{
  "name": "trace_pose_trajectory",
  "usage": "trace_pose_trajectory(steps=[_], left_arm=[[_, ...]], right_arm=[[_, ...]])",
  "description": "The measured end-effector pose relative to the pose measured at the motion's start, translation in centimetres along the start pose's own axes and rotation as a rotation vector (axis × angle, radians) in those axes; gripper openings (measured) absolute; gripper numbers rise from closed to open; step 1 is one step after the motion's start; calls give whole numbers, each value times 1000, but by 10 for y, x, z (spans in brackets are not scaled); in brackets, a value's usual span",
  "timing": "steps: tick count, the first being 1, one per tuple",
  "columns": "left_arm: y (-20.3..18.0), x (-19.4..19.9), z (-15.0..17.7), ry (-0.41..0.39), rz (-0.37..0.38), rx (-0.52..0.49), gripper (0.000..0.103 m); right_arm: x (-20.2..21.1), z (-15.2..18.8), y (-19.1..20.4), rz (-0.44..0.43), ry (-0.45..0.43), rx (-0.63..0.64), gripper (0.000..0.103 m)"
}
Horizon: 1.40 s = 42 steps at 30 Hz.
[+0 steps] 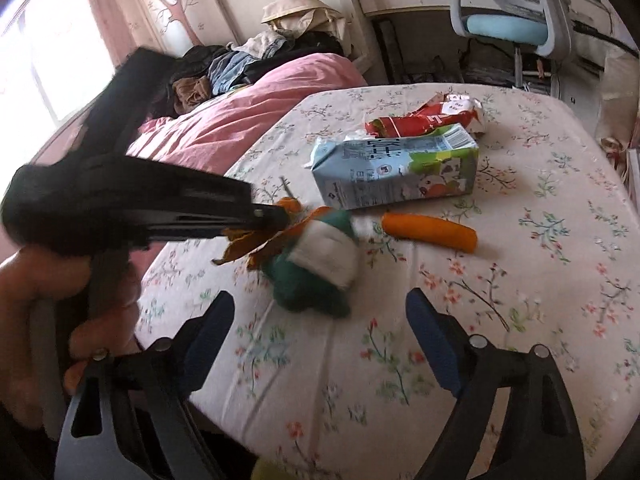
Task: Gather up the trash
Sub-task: 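Reach the left tool toward the green plush toy, then grasp the orange carrot piece with the left tool while the right grasps the green plush toy, then carry carrot piece and plush toy over the yellow bin and open both tools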
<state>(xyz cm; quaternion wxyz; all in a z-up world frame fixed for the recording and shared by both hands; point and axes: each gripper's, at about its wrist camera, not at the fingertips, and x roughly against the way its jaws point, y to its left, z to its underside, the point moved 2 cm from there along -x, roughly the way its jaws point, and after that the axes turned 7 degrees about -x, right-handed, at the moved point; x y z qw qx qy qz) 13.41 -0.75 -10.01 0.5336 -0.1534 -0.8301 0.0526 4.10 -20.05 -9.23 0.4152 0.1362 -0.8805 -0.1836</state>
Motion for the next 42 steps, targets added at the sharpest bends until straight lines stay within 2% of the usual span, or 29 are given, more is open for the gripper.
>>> trace_pose_trajectory(steps=[2, 6, 9, 11, 12, 13, 18, 32, 42], left_arm=[[6, 8, -2, -26, 52, 38, 22], [15, 23, -2, -75, 91, 81, 22], [21, 31, 2, -95, 107, 111, 22], [23, 34, 5, -96, 107, 116, 22], [24, 35, 7, -96, 106, 118, 22], [24, 36, 8, -96, 103, 119, 22], [29, 43, 18, -100, 101, 125, 22], [18, 78, 61, -173, 93, 66, 22], [6, 106, 95, -237, 36, -11, 22]], right_arm=[[-3, -4, -3, -7, -9, -27, 79], [-12, -11, -8, -12, -11, -73, 79], [-21, -12, -4, -5, -14, -61, 78], [-23, -13, -1, -6, -6, -36, 67], [-25, -12, 2, -16, 8, -18, 54], [-26, -11, 5, -17, 17, -4, 48], [-11, -9, 1, -29, 8, -2, 34], [41, 3, 10, -70, -38, 18, 33], [68, 43, 10, -52, 20, 61, 33]])
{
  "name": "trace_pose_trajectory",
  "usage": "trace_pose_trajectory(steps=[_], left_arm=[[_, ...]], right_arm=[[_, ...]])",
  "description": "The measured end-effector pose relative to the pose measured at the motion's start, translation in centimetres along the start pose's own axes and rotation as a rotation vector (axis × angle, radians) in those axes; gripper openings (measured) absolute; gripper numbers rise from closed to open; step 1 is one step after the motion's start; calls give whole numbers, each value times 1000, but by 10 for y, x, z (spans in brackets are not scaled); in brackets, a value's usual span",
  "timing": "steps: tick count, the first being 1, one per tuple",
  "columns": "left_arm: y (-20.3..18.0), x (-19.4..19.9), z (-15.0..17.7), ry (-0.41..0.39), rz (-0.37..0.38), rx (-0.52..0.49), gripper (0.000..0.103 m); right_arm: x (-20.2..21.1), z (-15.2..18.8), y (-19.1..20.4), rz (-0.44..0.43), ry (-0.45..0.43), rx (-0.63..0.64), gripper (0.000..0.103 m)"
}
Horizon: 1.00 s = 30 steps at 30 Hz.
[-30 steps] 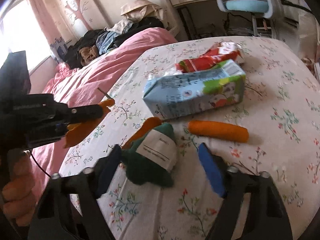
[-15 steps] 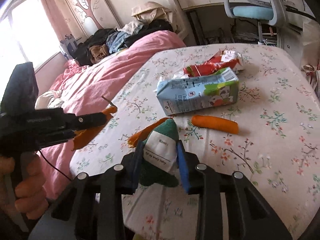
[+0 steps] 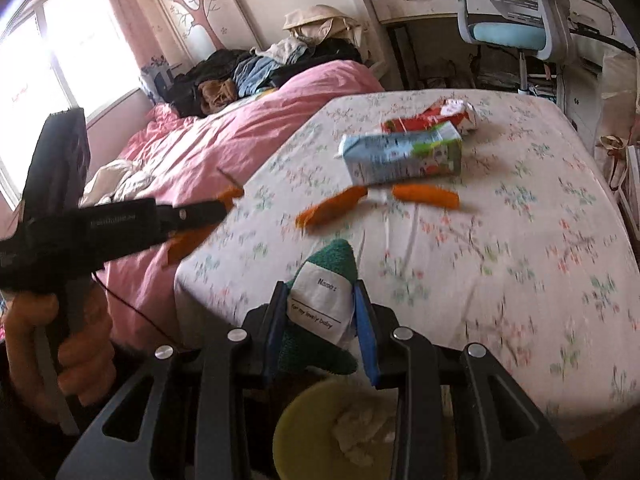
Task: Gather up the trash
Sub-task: 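Carry carrot piece and plush toy over the yellow bin and open both tools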
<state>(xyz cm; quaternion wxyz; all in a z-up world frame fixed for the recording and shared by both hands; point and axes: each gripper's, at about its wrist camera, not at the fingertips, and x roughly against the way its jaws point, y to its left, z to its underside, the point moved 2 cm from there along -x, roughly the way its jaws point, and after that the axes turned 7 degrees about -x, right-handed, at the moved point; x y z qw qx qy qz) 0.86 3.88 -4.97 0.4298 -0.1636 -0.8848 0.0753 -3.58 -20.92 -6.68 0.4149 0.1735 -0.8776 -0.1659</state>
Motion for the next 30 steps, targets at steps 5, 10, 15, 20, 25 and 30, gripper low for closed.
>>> trace_pose_trajectory(steps=[5, 10, 15, 20, 25, 30], left_arm=[[-7, 10, 11, -15, -24, -46, 22], [-14, 13, 18, -17, -38, -83, 22], [-22, 13, 28, -2, -43, -112, 22], [-35, 7, 52, 64, -25, -151, 22], [-46, -8, 92, 229, 58, -151, 24], [-50, 0, 96, 173, -27, -203, 60]], right_arm=[[4, 20, 4, 16, 36, 36, 33], [3, 35, 8, 20, 75, 64, 33], [2, 49, 8, 25, 122, 73, 36], [10, 54, -4, 47, 97, 23, 55], [19, 48, -34, 113, 23, -112, 71], [19, 50, -55, 138, 12, -242, 74]])
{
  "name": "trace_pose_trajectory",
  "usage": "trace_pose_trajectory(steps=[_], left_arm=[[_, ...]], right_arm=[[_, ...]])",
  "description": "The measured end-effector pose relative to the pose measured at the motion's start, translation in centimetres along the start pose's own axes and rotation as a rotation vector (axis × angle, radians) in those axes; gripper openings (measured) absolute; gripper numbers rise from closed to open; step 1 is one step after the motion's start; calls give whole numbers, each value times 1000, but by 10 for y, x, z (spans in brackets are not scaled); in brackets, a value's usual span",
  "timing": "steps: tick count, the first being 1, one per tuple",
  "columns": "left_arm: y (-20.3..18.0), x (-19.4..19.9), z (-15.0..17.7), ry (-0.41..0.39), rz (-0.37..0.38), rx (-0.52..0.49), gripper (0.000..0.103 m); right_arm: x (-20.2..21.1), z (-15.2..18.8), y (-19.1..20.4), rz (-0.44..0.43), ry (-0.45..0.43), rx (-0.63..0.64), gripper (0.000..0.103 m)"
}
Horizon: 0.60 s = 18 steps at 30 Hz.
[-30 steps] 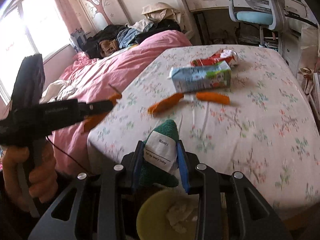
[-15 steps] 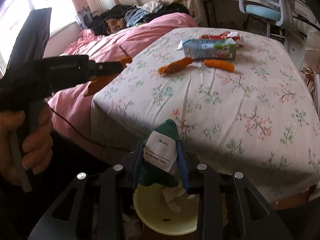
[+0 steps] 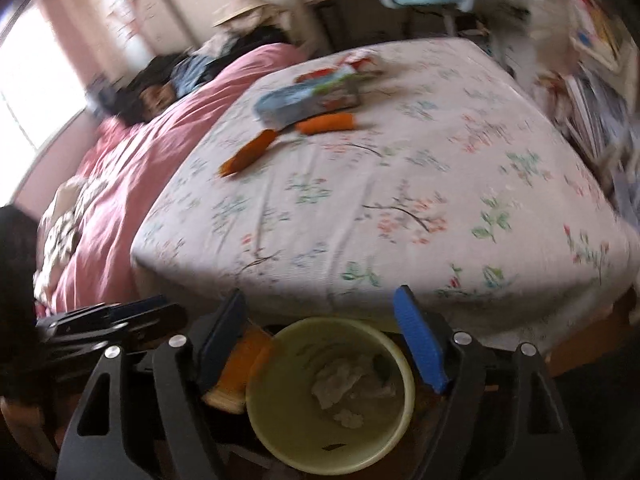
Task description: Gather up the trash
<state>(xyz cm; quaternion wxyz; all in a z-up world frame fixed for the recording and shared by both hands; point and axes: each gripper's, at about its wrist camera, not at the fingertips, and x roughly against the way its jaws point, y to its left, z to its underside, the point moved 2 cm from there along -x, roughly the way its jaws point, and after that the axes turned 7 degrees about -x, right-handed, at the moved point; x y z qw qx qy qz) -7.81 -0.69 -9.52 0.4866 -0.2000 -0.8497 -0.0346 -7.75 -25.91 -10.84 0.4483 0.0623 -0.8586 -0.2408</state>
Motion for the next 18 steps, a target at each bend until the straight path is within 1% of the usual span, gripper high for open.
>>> trace_pose_trajectory(steps=[1, 3, 6, 11, 18], left_arm=[[4, 5, -1, -31, -30, 16, 63], [11, 11, -4, -63, -64, 41, 72], [22, 16, -8, -94, -97, 79, 79], [36, 24, -12, -136, -133, 146, 85], [37, 21, -11, -134, -145, 147, 88]], right_arm=[[-1, 1, -2, 3, 5, -9, 74], [-2, 3, -2, 15, 6, -10, 75], [-5, 5, 1, 22, 12, -6, 78], [-14, 10, 3, 24, 37, 2, 79], [-19, 16, 5, 26, 56, 10, 79]])
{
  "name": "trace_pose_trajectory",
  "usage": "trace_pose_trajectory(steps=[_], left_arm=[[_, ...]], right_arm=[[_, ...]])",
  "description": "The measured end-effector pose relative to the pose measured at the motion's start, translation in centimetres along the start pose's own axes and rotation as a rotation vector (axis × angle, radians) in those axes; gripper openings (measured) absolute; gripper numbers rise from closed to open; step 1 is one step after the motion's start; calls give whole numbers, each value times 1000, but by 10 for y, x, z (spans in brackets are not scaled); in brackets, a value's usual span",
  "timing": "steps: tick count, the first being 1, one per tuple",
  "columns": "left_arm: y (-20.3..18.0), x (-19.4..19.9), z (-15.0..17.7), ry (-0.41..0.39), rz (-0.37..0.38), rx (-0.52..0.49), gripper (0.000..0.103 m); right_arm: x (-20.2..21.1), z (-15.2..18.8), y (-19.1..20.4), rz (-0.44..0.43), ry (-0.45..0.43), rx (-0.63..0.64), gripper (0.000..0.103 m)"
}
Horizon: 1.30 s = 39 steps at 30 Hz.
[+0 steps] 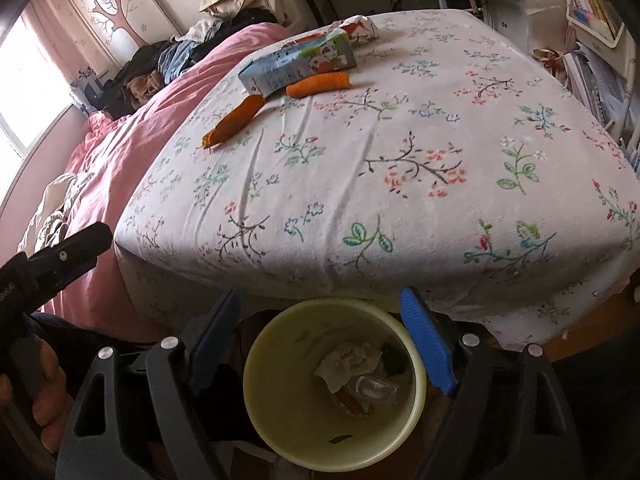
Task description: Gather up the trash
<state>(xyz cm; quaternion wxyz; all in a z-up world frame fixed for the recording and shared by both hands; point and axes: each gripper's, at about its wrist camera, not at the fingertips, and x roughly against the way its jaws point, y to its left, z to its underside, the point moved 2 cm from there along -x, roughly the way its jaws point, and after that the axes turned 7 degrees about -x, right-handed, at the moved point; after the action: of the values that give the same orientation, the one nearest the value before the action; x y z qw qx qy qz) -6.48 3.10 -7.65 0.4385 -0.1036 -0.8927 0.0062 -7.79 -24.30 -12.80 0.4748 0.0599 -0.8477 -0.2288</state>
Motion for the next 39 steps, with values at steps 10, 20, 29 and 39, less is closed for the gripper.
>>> trace_pose_trajectory(steps=[10, 20, 29, 39], left_arm=[[0, 0, -1, -3, -8, 7, 89], [2, 0, 0, -4, -9, 11, 90], [2, 0, 0, -4, -10, 11, 90], [2, 1, 0, -5, -10, 12, 91]], right_arm=[[-3, 2, 3, 3, 14, 4, 81], [-6, 4, 5, 6, 30, 16, 81], [-8, 6, 6, 6, 39, 24, 81], [-8, 7, 7, 6, 39, 26, 81]])
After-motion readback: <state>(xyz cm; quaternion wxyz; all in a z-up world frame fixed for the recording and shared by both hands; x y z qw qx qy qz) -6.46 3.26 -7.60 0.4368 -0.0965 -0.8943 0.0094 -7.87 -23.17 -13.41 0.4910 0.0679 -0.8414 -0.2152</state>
